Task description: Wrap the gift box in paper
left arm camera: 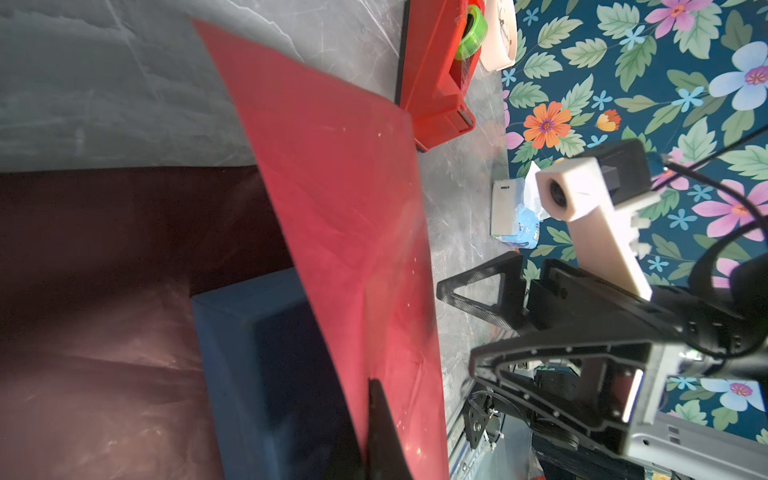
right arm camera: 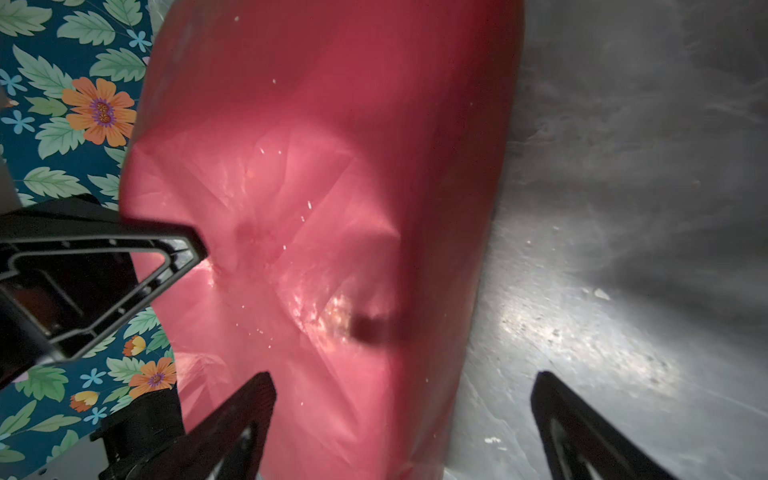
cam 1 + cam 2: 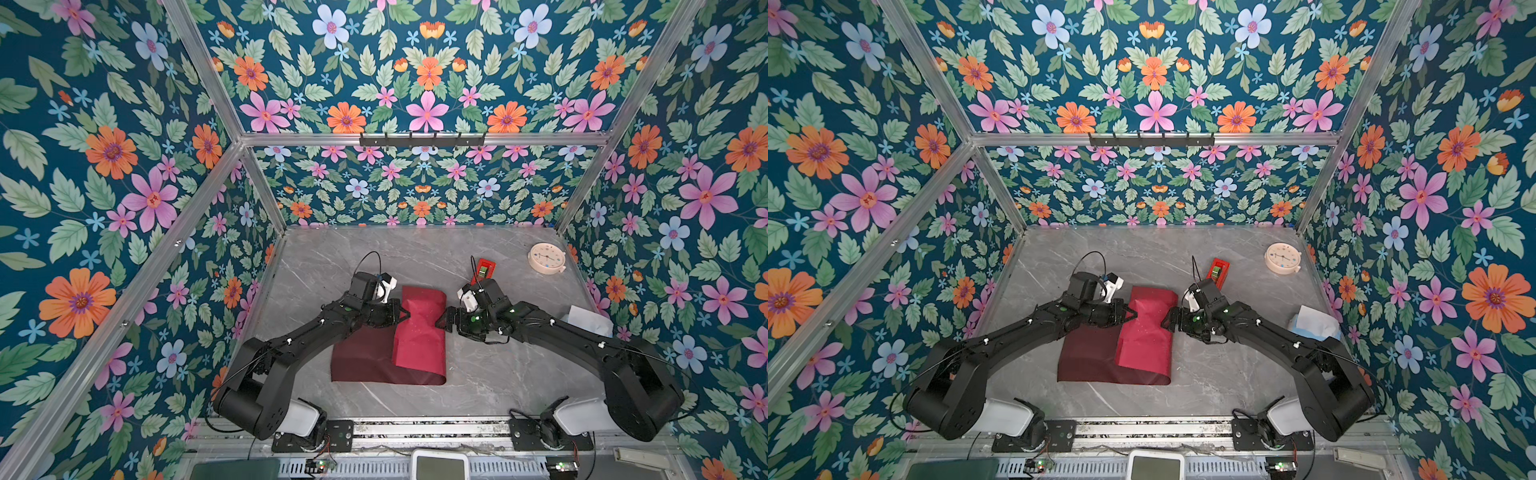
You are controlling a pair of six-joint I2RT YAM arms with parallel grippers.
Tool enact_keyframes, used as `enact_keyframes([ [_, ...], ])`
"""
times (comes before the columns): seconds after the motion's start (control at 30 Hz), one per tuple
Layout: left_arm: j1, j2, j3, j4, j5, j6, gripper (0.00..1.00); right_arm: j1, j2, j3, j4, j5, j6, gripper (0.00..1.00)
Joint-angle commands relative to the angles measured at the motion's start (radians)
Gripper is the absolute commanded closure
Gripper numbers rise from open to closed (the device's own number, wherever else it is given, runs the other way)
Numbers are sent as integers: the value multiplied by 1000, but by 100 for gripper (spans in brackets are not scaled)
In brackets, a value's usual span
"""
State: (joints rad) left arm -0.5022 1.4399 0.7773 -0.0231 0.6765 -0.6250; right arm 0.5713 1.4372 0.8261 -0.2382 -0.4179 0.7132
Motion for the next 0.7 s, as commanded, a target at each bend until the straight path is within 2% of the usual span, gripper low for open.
enact_keyframes([
  [0.0, 4, 5, -1, -6, -3, 18, 100, 3, 26, 8, 30, -12, 7, 4],
  [0.23, 6, 6, -15, -18, -28, 30, 100, 3, 82, -2, 14, 31, -7, 7],
  [0.33, 8, -1, -13, -50, -62, 47, 94, 3, 100, -7, 11, 34, -13, 9],
  [0.4, 8, -6, -6, -93, -109, 65, 86, 3, 104, -11, 8, 35, -14, 9],
  [0.5, 8, -22, -2, -140, -174, 78, 64, 3, 109, -19, 8, 37, -17, 9],
  [0.57, 8, -29, -10, -135, -157, 70, 55, 4, 111, -22, 7, 35, -19, 9],
  [0.67, 6, -15, -16, -115, -116, 49, 47, 3, 116, -24, 6, 34, -24, 9],
])
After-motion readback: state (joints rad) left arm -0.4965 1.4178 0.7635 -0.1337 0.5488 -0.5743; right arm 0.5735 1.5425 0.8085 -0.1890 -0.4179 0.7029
